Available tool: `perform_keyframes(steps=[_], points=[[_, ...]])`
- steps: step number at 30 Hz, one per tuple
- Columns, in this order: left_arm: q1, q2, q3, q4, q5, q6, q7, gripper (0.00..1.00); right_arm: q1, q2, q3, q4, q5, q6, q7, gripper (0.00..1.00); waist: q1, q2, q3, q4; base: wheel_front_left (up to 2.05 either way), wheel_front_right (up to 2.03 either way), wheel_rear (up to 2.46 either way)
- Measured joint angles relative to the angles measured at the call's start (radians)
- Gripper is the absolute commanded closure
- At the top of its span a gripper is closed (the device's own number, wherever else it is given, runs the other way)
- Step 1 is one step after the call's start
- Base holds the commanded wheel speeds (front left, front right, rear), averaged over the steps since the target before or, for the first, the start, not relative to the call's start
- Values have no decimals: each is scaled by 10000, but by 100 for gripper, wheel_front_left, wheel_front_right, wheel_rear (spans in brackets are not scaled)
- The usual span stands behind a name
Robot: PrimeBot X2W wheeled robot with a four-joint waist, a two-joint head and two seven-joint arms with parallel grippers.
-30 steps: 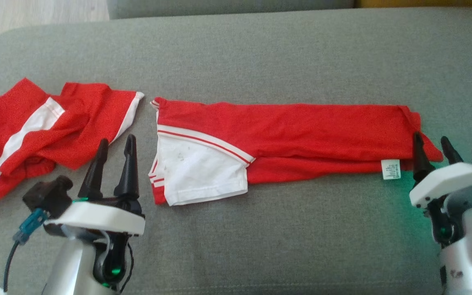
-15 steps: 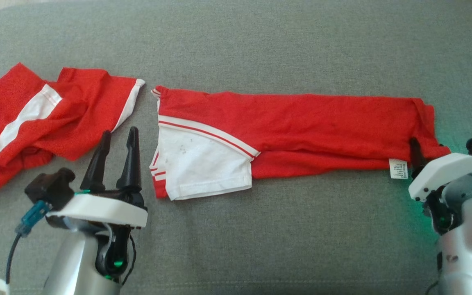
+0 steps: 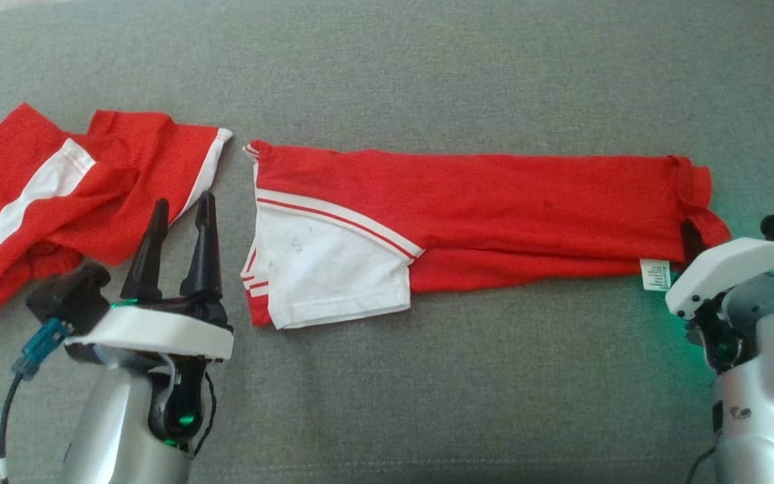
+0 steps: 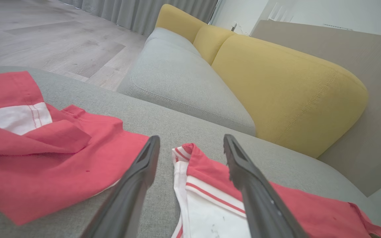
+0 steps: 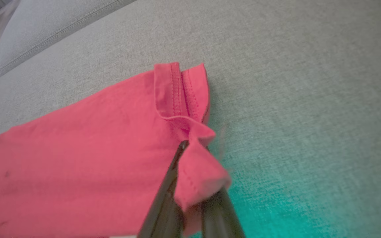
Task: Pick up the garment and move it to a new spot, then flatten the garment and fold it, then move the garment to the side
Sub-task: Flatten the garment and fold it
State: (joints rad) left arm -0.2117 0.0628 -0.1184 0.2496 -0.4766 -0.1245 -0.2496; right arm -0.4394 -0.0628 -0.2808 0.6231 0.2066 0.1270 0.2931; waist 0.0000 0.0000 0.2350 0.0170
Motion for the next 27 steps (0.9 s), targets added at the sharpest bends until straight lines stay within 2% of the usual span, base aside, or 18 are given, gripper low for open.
perform_keyframes(steps=[4,7,11,13,15,17,21,27], points=[[0,0,6,10,0,0,0,0,18,-142,-196,27,-119,0,-167,100,0,0,-100,-8,0,0,0],[3,-2,8,15,0,0,0,0,17,-462,-740,92,-546,2,-412,100,0,0,-209,7,0,0,0],[8,-6,8,23,0,0,0,0,5,-901,-1854,113,-1720,2,-819,100,0,0,-340,33,0,0,0],[16,-8,13,23,0,0,0,0,-8,-1012,-2355,13,-2686,2,-1087,100,0,0,-402,39,0,0,0],[35,-10,35,27,0,0,0,0,-65,-938,-3179,-334,-3900,2,-1402,100,0,0,-500,34,0,0,0],[42,-17,35,36,0,0,0,0,-174,-794,-3501,-418,-4468,2,-1542,100,0,0,-568,26,0,0,0],[61,-50,33,63,-8,0,0,0,-461,-303,-3344,-303,-4673,2,-1613,100,0,0,-732,5,0,0,0],[374,-71,35,161,-8,0,0,0,-602,8,-2336,-232,-3618,2,-1544,100,0,0,-1132,-58,0,0,0]])
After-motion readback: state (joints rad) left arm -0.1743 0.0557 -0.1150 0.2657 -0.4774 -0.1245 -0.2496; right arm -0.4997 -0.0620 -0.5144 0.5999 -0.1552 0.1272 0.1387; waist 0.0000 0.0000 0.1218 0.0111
